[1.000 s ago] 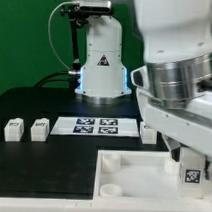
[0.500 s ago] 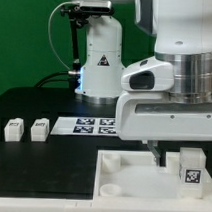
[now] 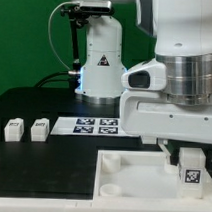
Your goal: Assemble one leg
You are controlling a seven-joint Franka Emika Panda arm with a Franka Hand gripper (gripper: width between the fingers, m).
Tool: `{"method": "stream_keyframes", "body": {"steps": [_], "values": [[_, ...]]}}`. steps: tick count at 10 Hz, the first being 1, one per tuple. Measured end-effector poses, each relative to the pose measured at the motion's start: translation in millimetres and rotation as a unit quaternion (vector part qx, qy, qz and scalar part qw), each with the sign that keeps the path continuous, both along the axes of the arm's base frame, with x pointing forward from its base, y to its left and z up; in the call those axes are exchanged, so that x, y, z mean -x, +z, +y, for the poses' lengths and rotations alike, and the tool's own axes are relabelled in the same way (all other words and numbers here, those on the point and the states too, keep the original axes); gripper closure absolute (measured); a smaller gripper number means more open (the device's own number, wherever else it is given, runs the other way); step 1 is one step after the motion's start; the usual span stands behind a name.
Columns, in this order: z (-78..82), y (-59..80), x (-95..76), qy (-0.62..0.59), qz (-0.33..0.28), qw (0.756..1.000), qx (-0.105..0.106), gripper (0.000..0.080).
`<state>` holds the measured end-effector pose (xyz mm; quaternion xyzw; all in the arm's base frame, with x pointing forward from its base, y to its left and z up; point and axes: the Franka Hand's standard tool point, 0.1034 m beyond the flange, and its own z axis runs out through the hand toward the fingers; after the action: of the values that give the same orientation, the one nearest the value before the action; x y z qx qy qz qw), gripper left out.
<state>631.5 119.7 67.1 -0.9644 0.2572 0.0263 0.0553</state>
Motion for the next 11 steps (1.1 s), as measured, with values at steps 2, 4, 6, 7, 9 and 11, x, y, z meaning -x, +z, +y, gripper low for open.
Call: {"method": "stream_keyframes", "body": {"steps": [2,4,6,7,9,11], "values": [[2.3,-0.3,2.4,-0.081,0.014,0.997,-0.002,0.0508],[4.4,0.8,-0.3,-0.204,0.031,0.978,-0.011,0.0508],[7.8,-0.5,-4.1,-0.355,0.047,0.933,-0.03,0.0508],[8.5,-0.5,-6.5,-0.442,0.062,0.894,-0.047,0.0508],[10.7,-0.4,-11.5,-0.571,0.079,0.815,-0.058,0.0508],[9.4,-0.3,-13.6,-0.638,0.085,0.763,-0.058,0.0508]]}}
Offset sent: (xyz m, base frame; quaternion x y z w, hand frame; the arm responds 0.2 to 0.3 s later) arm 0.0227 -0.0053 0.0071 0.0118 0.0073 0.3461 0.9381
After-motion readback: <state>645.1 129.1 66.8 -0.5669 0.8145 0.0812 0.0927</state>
